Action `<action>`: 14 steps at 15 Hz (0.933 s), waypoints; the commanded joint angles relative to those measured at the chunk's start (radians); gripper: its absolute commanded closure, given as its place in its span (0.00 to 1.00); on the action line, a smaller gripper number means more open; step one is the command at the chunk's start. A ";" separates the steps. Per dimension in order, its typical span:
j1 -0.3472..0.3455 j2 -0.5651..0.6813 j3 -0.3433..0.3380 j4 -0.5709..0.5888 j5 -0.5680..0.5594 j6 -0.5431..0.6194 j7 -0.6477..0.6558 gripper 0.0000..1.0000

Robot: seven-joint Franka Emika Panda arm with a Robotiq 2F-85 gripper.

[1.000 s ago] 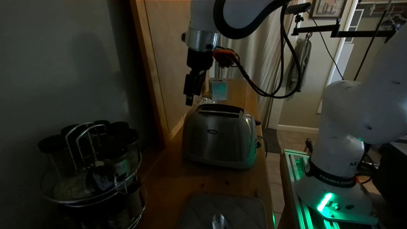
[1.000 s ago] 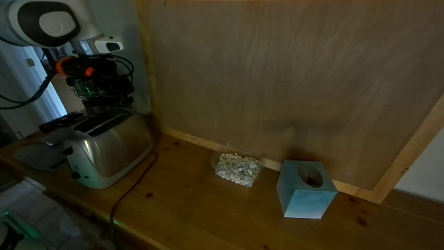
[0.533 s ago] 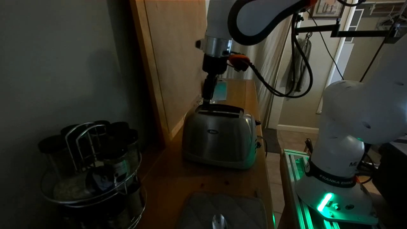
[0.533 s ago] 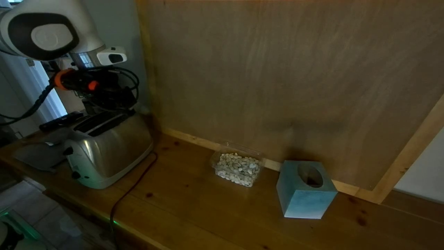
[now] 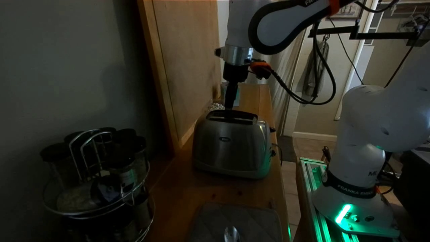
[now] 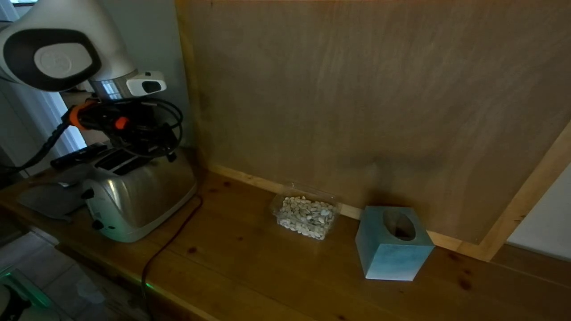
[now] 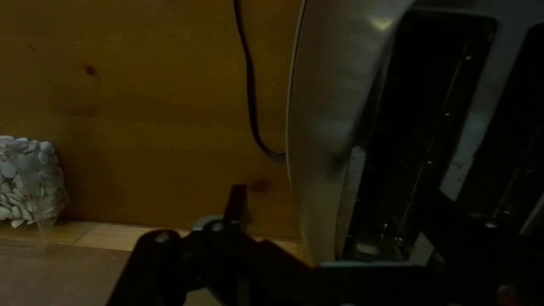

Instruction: Slide the toaster from a vertical position to a horizontal position

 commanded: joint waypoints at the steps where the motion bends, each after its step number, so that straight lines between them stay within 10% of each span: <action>1: -0.018 -0.036 -0.005 -0.036 -0.031 0.006 -0.017 0.00; 4: -0.024 -0.031 -0.013 -0.045 -0.025 0.012 -0.010 0.00; 14: -0.091 -0.012 0.012 -0.040 -0.023 0.021 0.173 0.83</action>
